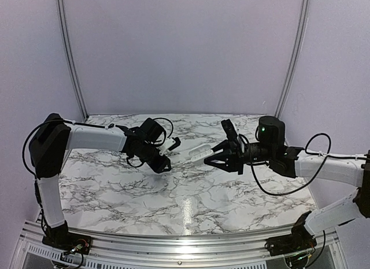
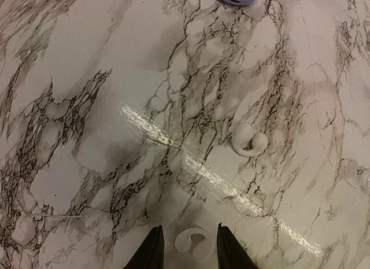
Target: Insert the wireless bluetooth earbuds into the charging case
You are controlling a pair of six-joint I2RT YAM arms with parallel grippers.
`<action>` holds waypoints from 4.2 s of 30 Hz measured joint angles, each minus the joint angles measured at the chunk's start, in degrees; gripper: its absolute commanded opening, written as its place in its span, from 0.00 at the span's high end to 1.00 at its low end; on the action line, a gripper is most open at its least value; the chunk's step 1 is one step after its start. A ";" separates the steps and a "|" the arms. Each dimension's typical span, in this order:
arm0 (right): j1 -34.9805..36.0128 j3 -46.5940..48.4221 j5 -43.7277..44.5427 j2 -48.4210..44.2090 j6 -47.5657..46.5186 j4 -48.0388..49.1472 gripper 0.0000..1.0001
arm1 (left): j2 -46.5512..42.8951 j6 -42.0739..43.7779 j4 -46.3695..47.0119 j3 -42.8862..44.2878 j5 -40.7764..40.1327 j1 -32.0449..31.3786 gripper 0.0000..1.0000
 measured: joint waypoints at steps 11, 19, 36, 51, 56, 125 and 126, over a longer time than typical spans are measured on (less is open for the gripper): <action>6.97 -0.35 4.79 -6.97 -14.47 -6.45 1.00 | 1.33 -2.62 -0.76 1.27 12.41 5.77 0.67; 8.79 1.31 7.48 -7.13 -19.08 -11.26 1.00 | 2.51 -4.68 -0.79 1.14 18.40 6.38 0.65; 9.35 1.31 8.37 -6.69 -19.78 -12.76 1.00 | -1.49 -9.18 1.70 -8.68 21.66 6.47 0.67; 9.35 1.31 8.96 -5.97 -19.41 -12.76 1.00 | -6.34 -8.26 2.67 -8.74 19.47 7.89 0.72; 9.35 1.31 8.96 -5.95 -19.30 -12.76 1.00 | -3.89 -4.87 3.63 -5.38 18.71 10.03 0.73; 8.31 2.12 10.86 -3.89 -13.73 -10.71 1.00 | -19.45 -0.22 21.31 -25.86 25.09 7.43 1.00; 8.15 2.12 11.17 -3.61 -13.18 -10.01 1.00 | -21.70 -0.92 22.18 -26.45 25.00 7.26 1.00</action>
